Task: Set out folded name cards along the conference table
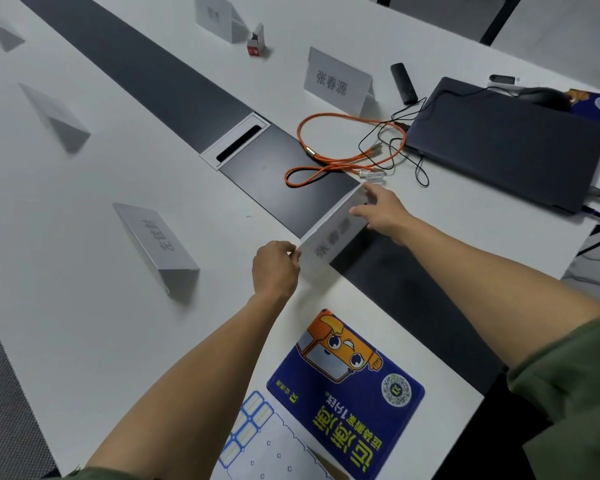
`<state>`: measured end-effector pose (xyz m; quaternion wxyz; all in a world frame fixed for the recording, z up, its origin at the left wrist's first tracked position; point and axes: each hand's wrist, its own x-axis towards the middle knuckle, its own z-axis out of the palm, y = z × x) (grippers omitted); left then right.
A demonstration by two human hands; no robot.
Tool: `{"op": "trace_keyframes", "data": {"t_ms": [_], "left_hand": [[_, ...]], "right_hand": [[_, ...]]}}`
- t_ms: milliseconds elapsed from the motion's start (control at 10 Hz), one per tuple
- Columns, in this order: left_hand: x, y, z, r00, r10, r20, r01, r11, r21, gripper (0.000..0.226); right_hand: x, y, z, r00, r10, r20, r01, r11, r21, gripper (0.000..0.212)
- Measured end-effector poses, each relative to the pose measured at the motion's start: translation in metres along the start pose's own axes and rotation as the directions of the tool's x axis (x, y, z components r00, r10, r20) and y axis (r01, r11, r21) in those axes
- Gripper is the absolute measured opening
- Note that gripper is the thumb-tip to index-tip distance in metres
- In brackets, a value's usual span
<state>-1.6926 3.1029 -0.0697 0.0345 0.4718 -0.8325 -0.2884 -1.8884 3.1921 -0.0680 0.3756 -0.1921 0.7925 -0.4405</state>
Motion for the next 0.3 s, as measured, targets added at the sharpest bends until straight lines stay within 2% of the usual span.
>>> {"op": "trace_keyframes", "data": {"t_ms": [200,300], "left_hand": [[-0.010,-0.010,0.000,0.998,-0.042,0.037,0.041,0.999,0.018,0.041],[-0.023,-0.018,-0.005,0.997,-0.065,0.045,0.062,0.995,0.075,0.039]], "right_hand": [[-0.006,0.005,0.001,1.000,0.008,0.022,-0.008,1.000,-0.004,0.053],[-0.013,0.010,0.003,0.997,0.057,-0.052,-0.060,0.996,-0.059,0.057]]}}
